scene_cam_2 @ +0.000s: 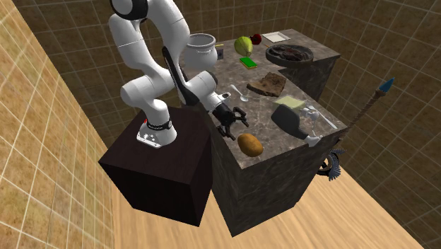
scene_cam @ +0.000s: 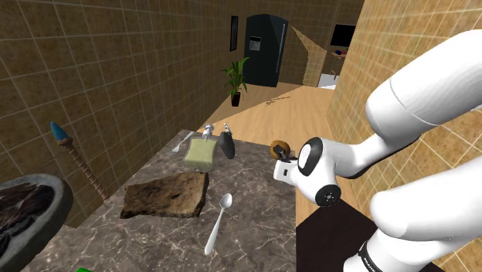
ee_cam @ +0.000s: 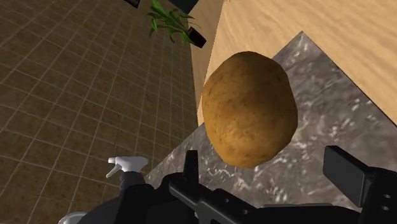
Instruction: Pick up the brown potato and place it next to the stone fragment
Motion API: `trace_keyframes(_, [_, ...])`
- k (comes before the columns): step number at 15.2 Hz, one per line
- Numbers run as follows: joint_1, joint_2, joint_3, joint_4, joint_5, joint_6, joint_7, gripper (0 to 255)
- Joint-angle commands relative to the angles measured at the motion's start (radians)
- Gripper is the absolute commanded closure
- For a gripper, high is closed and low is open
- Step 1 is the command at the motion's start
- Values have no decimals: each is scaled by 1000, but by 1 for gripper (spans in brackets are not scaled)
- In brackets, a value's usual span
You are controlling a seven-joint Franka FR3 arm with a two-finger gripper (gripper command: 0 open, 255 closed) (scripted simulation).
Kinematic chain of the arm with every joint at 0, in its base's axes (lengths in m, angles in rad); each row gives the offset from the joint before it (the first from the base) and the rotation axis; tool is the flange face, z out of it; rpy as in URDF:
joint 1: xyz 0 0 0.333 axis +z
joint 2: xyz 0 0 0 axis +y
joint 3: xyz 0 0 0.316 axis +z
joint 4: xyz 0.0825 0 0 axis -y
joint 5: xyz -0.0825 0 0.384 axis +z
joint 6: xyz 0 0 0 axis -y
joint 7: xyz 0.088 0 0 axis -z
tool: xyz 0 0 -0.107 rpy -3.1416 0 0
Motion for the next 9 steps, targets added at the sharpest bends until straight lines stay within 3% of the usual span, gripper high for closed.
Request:
trace_keyframes(1, [-52, 151, 0, 13, -43, -241, 228, 0])
trace_keyframes(9, [-167, 167, 96, 34, -66, -240, 241, 0])
